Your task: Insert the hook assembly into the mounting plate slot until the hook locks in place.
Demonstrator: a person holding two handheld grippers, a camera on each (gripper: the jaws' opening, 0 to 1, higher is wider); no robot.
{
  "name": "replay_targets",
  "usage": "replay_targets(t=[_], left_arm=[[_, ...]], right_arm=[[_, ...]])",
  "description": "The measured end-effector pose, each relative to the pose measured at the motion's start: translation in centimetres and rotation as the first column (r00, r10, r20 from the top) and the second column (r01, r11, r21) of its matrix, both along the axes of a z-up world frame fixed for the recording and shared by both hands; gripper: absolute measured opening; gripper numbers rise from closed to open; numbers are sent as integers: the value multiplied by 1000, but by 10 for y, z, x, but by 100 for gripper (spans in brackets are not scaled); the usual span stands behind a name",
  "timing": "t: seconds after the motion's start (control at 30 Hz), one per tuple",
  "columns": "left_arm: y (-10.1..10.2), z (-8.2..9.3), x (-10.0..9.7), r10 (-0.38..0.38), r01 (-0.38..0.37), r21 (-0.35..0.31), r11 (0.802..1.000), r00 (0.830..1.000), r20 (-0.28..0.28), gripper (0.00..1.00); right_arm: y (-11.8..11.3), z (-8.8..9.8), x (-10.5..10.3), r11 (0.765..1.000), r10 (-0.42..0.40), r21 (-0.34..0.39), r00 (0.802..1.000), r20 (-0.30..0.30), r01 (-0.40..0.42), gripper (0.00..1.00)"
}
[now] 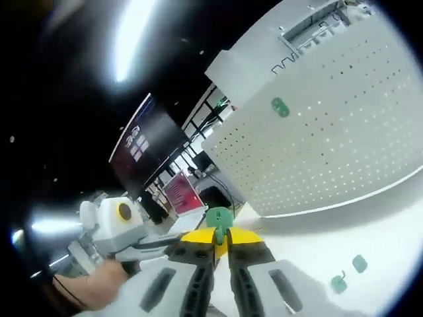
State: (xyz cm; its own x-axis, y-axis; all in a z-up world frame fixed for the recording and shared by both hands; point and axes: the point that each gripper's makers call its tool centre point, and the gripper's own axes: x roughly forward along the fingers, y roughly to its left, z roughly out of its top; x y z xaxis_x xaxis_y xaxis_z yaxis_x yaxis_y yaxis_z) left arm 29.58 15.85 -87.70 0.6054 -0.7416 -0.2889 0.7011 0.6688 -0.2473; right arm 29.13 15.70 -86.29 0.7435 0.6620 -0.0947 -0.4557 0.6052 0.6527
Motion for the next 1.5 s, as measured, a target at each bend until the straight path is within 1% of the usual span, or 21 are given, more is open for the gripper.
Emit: replay_targets(t=[0.07,0.17,0.2,0.33,0.47,0.53,0.67,0.73,0.77,0.8,0.83,0.87,0.9,0.93,1.03,1.13,1.23,1.27,1.33,1.4,1.5], left_arm=[[-1,2,-1,-4,4,9,1000,1000,8,2],[1,1,-2,-10,7,60,998,999,40,2],[2,0,-1,-10,7,70,998,999,41,2],[5,-4,-2,-9,7,79,997,1000,24,2],[6,-6,-5,-23,15,114,993,997,68,3],[5,-9,-6,-28,19,135,991,997,68,3],[6,-9,-5,-40,31,129,991,997,65,4],[5,-6,-4,-42,31,122,992,996,83,4],[6,-4,-3,-37,24,129,991,994,102,8],[8,-4,0,-32,10,157,988,990,138,12],[7,-5,-1,-41,18,158,987,990,138,17],[6,-5,-3,-48,28,147,989,990,133,22],[6,-6,-4,-55,37,135,990,990,129,25],[5,-7,-5,-61,45,125,991,990,126,29],[9,-9,-7,-46,37,85,996,994,104,45],[10,-12,-9,-45,42,44,998,996,73,60],[10,-13,-11,-46,44,33,999,997,67,71],[11,-13,-10,-36,34,36,999,997,68,79],[11,-15,-11,-35,33,31,999,998,53,89],[10,-16,-13,-41,40,9,999,999,35,92],[10,-16,-15,-36,36,-6,999,999,35,100]], right_arm=[[0,1,0,1000,-3,17,1000,-7,3,2],[3,-1,0,999,-1,35,1000,-24,2,1],[4,-2,0,999,-1,51,999,-39,3,1],[8,-5,-2,998,-6,58,999,-48,9,1],[9,-5,-4,999,-5,39,999,-32,7,0],[9,-7,-4,1000,1,22,1000,-25,-1,0],[8,-9,-4,1000,4,4,1000,-15,-4,0],[8,-4,-4,1000,3,-17,1000,24,-3,0],[7,-3,-3,999,3,-54,999,51,0,0],[6,-3,-2,997,1,-79,998,63,4,0],[5,-3,-2,995,4,-103,997,75,4,0],[5,-3,-1,992,3,-123,996,87,7,0],[3,-3,1,985,6,-169,994,112,13,0],[3,-3,2,984,5,-180,993,119,17,0],[-1,-1,8,965,10,-260,984,177,37,0],[-2,2,13,950,8,-307,977,215,59,0],[-2,4,17,939,11,-337,971,239,73,0],[-2,4,18,936,9,-343,969,246,78,0],[-2,5,21,934,7,-346,969,249,83,0],[-1,6,25,933,5,-351,968,252,86,0],[-1,8,32,926,0,-365,964,267,101,0]])
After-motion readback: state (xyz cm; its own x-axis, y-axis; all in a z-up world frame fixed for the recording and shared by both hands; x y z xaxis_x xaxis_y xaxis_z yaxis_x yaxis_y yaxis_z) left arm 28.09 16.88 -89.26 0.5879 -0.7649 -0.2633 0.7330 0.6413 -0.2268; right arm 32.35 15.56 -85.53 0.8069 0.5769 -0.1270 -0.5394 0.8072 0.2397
